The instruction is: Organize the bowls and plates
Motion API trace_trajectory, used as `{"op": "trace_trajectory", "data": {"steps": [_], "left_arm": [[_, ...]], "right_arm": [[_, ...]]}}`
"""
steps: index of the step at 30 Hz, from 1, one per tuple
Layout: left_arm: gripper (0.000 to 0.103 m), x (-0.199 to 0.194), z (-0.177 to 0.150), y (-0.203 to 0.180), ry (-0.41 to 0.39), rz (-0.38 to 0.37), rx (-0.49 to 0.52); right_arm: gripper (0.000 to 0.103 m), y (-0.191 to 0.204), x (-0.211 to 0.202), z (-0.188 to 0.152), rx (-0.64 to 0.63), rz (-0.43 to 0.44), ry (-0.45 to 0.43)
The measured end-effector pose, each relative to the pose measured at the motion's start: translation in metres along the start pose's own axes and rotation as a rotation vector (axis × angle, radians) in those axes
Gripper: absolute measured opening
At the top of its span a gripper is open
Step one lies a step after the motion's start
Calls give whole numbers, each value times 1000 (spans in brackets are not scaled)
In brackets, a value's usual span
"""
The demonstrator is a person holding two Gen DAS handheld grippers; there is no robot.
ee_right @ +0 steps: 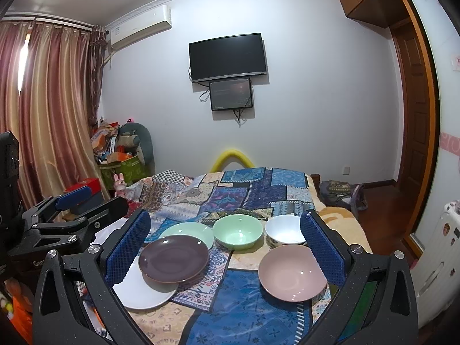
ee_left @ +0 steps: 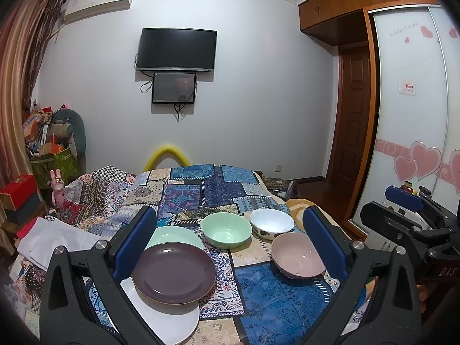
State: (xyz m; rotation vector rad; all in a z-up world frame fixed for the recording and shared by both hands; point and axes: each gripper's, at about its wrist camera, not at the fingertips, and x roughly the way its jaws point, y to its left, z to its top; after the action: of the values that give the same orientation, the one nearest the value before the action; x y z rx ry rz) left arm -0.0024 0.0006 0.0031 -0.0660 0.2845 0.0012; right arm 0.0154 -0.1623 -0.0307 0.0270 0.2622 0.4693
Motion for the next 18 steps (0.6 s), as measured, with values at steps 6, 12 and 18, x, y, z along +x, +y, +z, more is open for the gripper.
{"op": "trace_trajectory", "data": {"steps": [6,12,18], "left_arm": [[103,-1,0,1,-6,0,0],[103,0,1,0,-6,0,0],[103,-1,1,0,-5,-2,-1]], "right_arm": [[103,1,0,1,0,-2,1],[103,1,0,0,0,0,0],[103,2,-1,0,1,1,-1]]}}
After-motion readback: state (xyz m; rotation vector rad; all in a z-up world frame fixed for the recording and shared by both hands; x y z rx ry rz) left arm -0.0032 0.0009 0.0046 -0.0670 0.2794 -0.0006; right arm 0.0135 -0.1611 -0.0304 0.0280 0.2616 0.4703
